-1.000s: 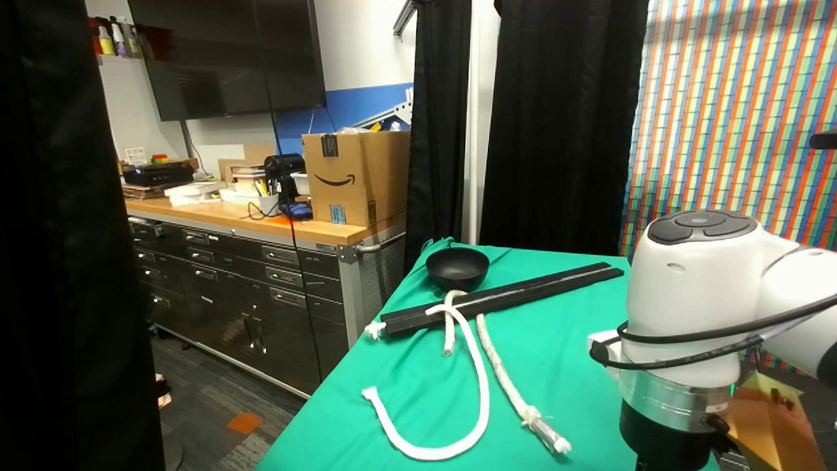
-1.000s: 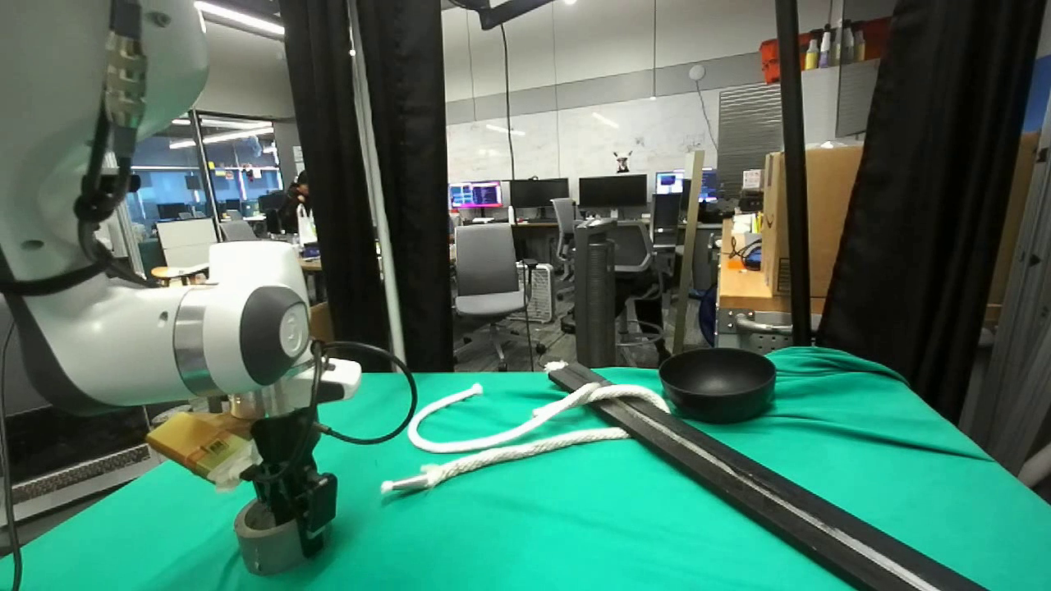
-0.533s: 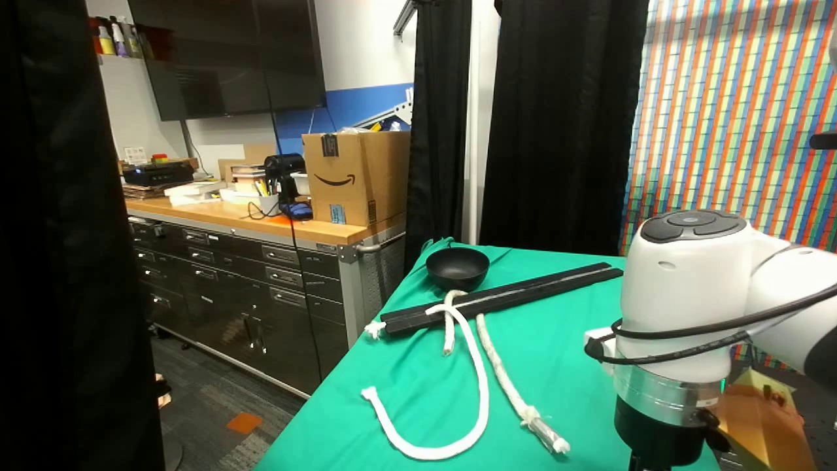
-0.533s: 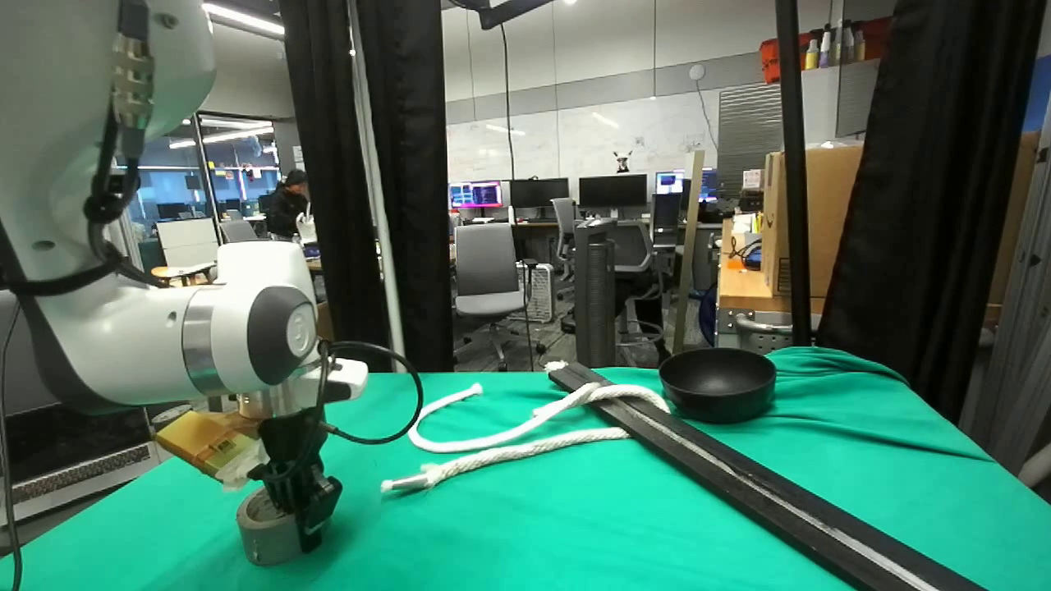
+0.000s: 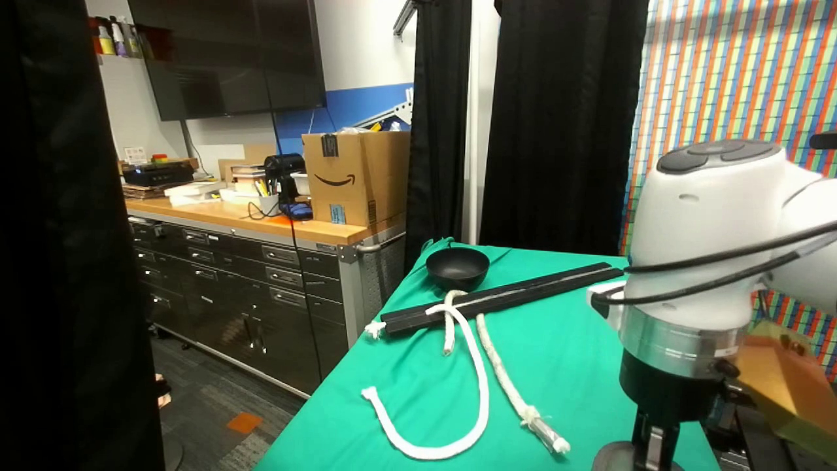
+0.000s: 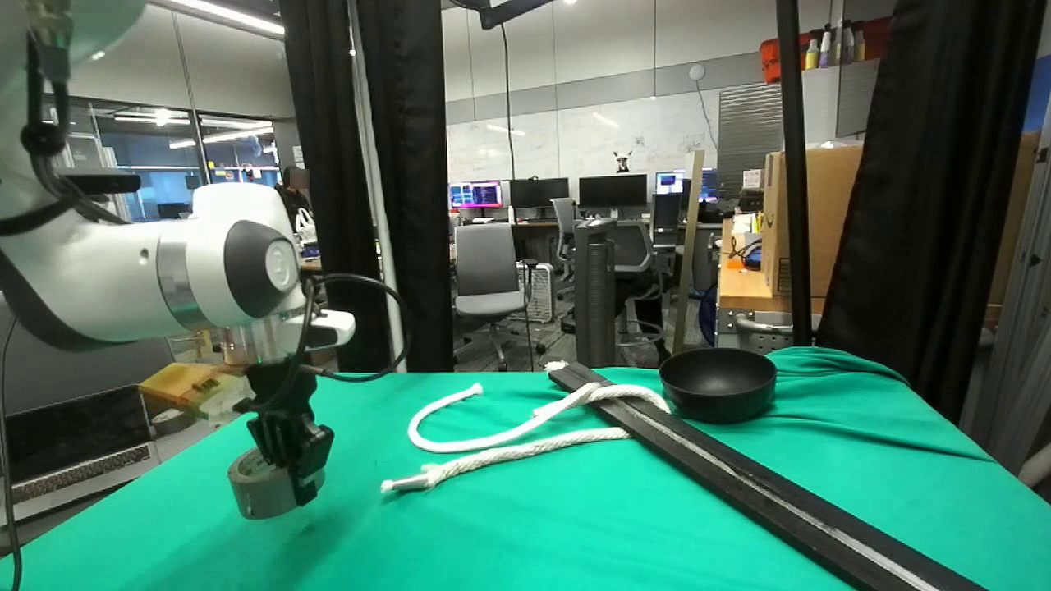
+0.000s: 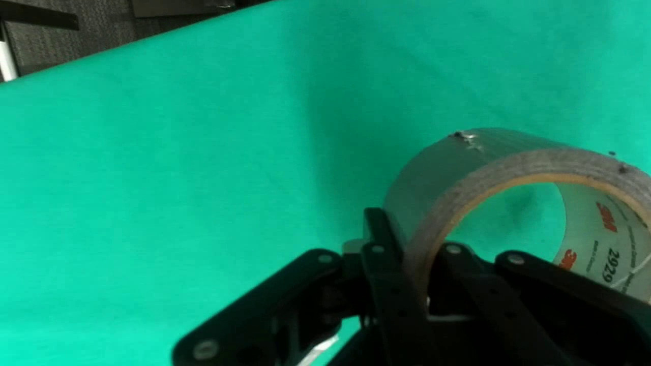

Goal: Put the gray tape in the black bowl

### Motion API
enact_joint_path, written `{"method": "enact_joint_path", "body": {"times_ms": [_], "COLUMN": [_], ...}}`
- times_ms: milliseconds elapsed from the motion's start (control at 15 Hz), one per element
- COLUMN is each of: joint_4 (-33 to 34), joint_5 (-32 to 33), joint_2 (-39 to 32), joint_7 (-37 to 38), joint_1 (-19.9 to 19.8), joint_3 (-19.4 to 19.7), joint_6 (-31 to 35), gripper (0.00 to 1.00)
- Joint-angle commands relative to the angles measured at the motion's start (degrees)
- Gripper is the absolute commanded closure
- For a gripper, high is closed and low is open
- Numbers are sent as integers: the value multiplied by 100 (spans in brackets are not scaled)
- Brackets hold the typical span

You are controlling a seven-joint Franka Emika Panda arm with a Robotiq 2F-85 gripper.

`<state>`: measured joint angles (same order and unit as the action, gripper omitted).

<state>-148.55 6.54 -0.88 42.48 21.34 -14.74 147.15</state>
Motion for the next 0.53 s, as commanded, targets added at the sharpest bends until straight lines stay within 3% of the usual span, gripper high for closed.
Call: {"method": "enact_joint_path", "body": {"times_ms": [0, 200, 467], "joint_4": [81, 291, 680], "joint_5": [-43, 40, 763], "joint_2": [990, 1576, 2110], "joint_7": [-13, -212, -403], "joint_1": [-127, -360, -1038], "joint_3": [-168, -128, -18], "joint_6": [-891, -1506, -1840], "gripper": [88, 87, 88]}}
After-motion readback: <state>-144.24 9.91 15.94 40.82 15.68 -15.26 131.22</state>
